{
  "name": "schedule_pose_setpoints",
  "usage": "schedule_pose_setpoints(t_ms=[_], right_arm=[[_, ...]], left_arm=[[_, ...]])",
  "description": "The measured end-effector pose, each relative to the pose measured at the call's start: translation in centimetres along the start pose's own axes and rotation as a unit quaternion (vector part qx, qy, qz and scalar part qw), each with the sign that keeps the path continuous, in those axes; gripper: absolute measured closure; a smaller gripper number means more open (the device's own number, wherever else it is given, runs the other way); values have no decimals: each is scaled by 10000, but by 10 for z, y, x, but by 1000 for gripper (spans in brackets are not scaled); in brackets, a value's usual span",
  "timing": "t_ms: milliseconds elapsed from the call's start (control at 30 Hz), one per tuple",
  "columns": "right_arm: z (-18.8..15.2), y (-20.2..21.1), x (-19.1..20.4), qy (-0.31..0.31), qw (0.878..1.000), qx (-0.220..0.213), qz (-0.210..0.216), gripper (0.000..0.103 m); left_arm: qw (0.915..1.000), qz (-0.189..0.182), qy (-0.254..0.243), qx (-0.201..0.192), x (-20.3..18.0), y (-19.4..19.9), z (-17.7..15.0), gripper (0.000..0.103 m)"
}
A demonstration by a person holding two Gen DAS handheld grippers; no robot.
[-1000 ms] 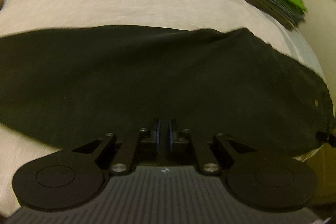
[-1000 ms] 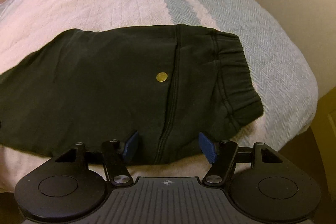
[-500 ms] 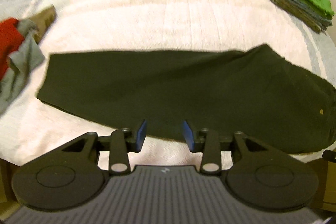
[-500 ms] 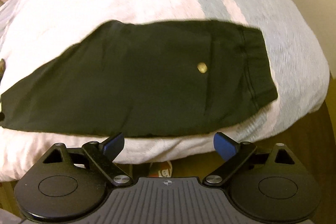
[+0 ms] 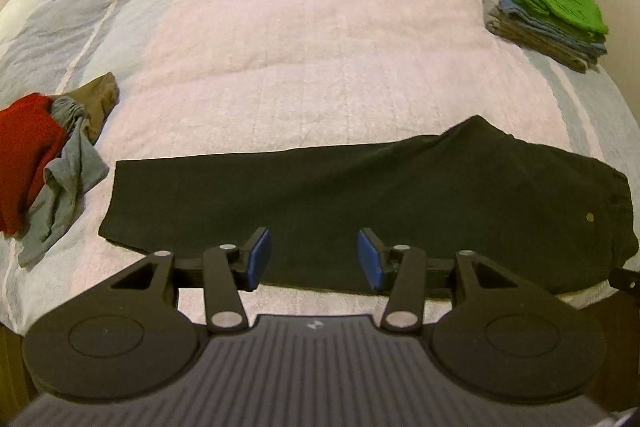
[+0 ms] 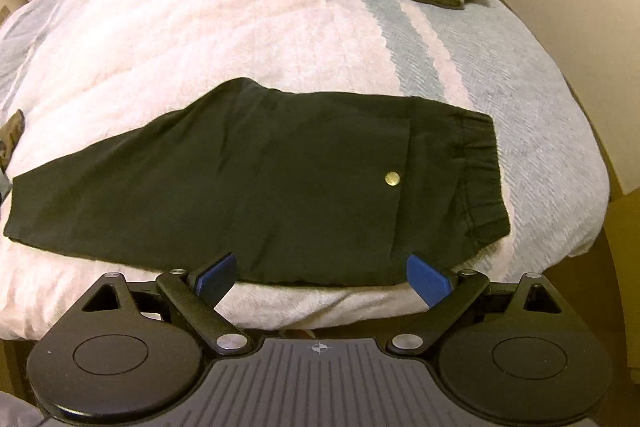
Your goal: Fold clothes
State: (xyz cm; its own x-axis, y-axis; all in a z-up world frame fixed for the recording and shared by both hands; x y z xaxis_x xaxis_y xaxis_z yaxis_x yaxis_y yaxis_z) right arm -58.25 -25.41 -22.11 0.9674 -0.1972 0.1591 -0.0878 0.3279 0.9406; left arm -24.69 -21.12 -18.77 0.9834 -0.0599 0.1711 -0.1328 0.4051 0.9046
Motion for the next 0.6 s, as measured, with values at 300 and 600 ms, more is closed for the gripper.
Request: schedule_pose_setpoints(t_ms=[300,600], right_arm=[[-16,-8,-8,-323,9990,78,-305,9],[-22,-39,-1,-747,9960,-134,-470,9]], left_arm=[[9987,-238,-365,271,-11,-29,-6,59],[9968,-351,-673,238,-1,-82,-13,58]])
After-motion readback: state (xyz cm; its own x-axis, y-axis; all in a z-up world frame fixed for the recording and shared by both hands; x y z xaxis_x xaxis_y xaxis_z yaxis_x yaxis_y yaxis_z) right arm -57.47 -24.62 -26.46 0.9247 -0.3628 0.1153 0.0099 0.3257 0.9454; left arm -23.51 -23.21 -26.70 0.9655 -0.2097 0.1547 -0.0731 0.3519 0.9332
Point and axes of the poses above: each gripper's, at about its wrist camera, not at the fingertips, and y roughly against the way its jaws point, x to its left, z to its top, the point moved 4 cm from there along -y, roughly the way its jaws point, and after that the axes turned 15 degrees about -y, right-handed, at the moved point
